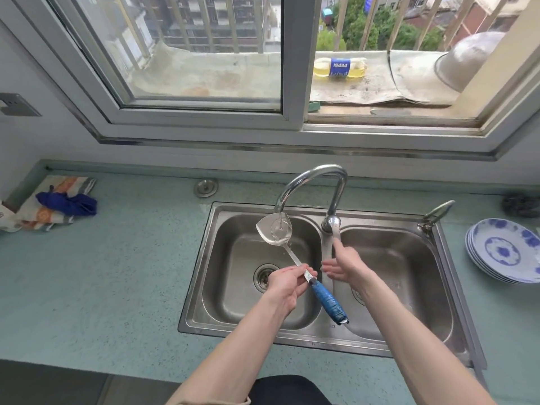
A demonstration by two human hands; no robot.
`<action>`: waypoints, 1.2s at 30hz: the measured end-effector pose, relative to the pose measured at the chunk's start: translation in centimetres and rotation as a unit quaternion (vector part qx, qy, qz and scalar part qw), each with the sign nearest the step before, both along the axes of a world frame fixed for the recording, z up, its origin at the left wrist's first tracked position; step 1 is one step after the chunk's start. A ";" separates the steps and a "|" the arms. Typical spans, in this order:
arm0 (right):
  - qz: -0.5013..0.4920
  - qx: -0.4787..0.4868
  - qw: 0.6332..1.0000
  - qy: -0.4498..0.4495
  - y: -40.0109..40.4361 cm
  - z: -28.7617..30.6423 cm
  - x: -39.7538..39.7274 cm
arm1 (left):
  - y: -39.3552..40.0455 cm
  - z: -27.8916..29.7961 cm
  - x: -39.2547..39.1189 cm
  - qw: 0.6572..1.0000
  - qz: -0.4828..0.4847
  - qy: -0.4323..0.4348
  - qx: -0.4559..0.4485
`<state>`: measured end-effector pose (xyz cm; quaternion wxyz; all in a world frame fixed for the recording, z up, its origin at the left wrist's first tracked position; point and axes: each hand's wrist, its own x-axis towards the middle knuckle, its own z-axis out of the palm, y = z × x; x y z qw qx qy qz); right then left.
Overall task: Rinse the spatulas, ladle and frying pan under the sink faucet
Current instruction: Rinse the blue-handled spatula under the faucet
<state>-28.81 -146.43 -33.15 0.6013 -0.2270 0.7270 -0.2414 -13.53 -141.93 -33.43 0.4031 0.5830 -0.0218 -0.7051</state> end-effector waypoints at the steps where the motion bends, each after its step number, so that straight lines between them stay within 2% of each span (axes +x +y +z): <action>1: 0.029 0.012 0.999 0.000 1.2 1.0 0.1 | -0.2 -0.1 -0.1 1.000 0.006 0.001 0.000; 6: 0.177 0.035 0.983 -0.016 6.2 5.9 0.8 | -1.2 -0.3 -0.8 0.999 0.044 0.009 -0.003; 7: 0.188 0.019 0.982 0.010 6.8 6.3 0.9 | -1.4 -0.3 -1.0 0.999 0.048 0.012 -0.005; 10: 0.211 -0.066 0.959 0.176 7.4 5.6 1.4 | -1.9 -0.5 -1.7 0.999 0.044 0.027 -0.013; 12: 0.202 -0.090 0.951 0.215 7.6 5.5 1.5 | -2.2 -0.4 -2.0 0.999 0.033 0.035 -0.019; 17: 0.171 -0.102 0.958 0.205 8.4 6.5 -0.1 | -4.2 -0.5 -1.3 0.998 0.053 0.027 -0.032; 22: 0.159 -0.100 0.968 0.165 8.3 7.4 -1.2 | -8.0 -0.4 1.1 0.991 0.111 -0.052 -0.045; 29: 0.163 -0.118 0.970 0.137 7.6 7.6 -1.5 | -11.2 -1.1 3.1 0.972 -0.004 -0.193 -0.130; 33: 0.171 -0.118 0.966 0.156 7.2 7.6 -2.4 | -11.5 -1.0 3.1 0.966 -0.001 -0.210 -0.148; 36: 0.177 -0.120 0.956 0.200 7.3 7.5 -3.1 | -11.3 -1.6 3.6 0.968 -0.030 -0.188 -0.163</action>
